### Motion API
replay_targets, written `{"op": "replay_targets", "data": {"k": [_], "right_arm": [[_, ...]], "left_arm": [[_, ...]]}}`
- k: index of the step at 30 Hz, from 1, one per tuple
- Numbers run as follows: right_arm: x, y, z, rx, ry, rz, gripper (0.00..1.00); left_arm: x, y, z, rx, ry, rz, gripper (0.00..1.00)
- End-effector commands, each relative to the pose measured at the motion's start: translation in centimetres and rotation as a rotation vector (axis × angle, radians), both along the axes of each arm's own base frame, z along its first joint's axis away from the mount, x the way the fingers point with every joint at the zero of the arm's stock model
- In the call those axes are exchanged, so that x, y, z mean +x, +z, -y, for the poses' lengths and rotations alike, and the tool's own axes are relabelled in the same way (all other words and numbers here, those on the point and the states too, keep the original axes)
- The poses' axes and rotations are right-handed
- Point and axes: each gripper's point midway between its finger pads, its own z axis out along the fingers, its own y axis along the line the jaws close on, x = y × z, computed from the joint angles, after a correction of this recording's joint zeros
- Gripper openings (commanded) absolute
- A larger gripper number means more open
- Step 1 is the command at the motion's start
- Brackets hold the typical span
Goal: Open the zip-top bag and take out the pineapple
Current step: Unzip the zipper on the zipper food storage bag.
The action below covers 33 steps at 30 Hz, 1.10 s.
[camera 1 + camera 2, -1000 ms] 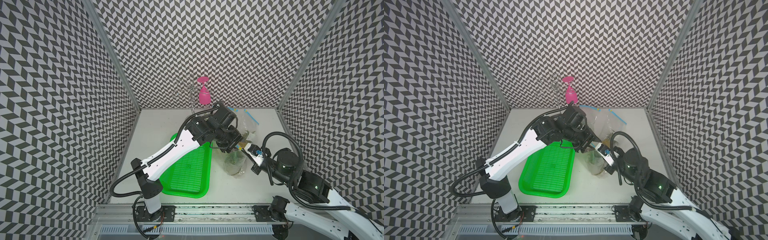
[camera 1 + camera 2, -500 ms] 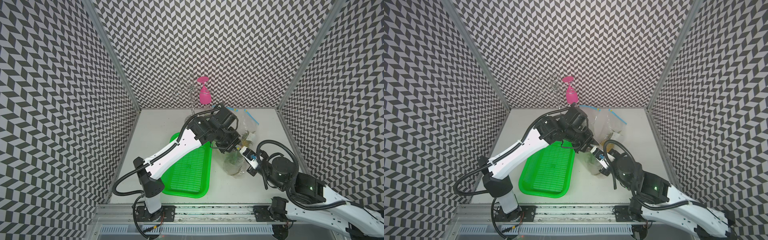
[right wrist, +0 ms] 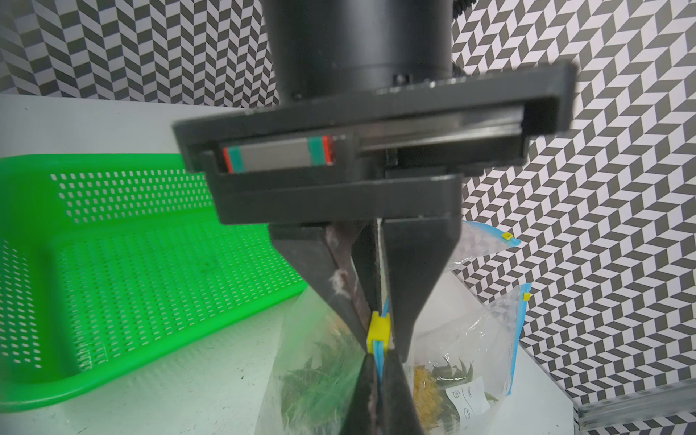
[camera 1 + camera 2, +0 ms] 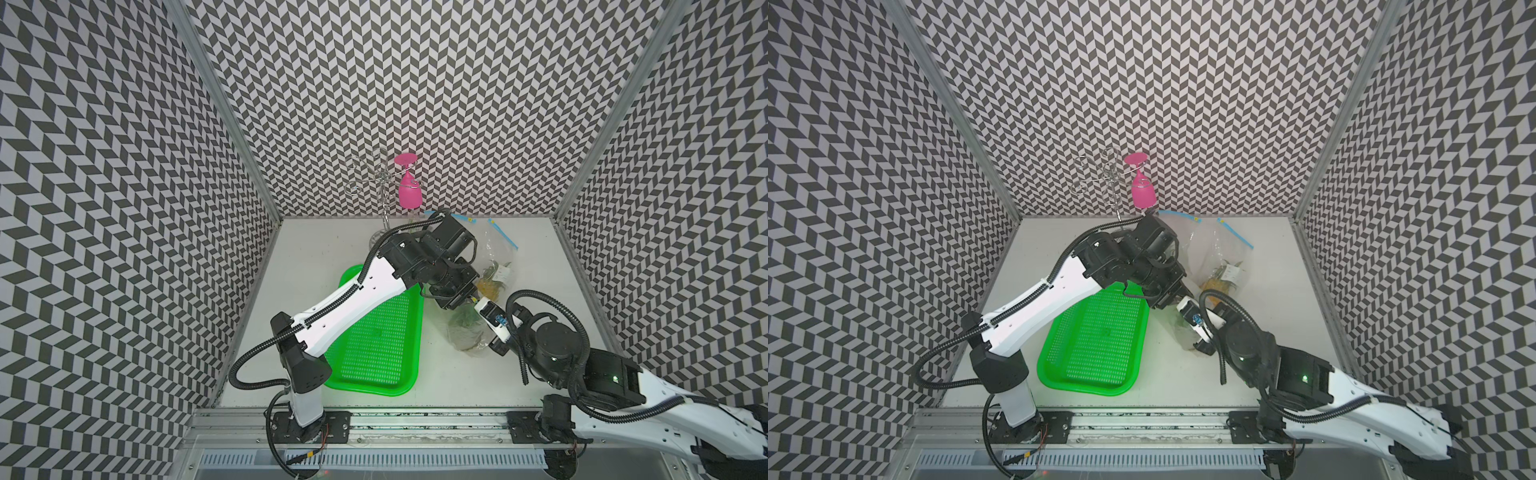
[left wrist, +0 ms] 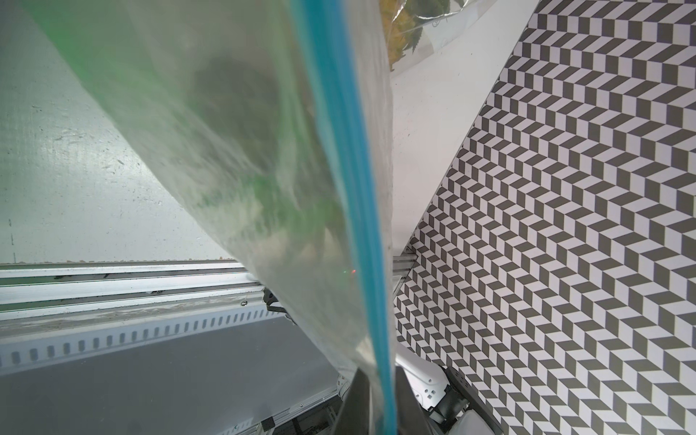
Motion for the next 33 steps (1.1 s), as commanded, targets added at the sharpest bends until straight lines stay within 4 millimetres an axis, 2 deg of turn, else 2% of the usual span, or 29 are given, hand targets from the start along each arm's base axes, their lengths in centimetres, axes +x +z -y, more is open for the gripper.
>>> {"op": "replay_targets", "data": {"k": [1,6,18,21,26,29,33], "right_arm": [[0.1,0.4,-0.3,0.049,-0.009,-0.001,0.00],[0.3,0.4,-0.4,0.057,-0.025,0.000,0.00],[0.9,0.0,-0.1,0.064,-0.074,-0.008,0.00],[0.9,-0.3,0.1,0.070,-0.081,-0.013,0.00],[0.8,-0.2,0.1,0.071,-0.077,-0.018,0.00],[0.6,0.1,-0.1,0.078,-0.056,-0.022,0.00],[0.0,0.6,-0.6,0.087,-0.005,-0.024,0.00]], "left_arm": [[0.2,1.7,-0.4,-0.032,0.017,0.017,0.20],[-0.3,1.7,-0.6,-0.029,0.002,0.012,0.23],[-1.1,2.2,-0.6,-0.037,-0.014,0.010,0.17],[-1.3,2.4,-0.9,-0.036,-0.013,0.015,0.10],[-1.6,2.5,-0.9,-0.037,-0.014,0.014,0.09],[-1.7,2.3,-0.7,-0.033,-0.017,0.018,0.00],[-1.6,2.0,-0.2,-0.031,-0.020,0.028,0.00]]}}
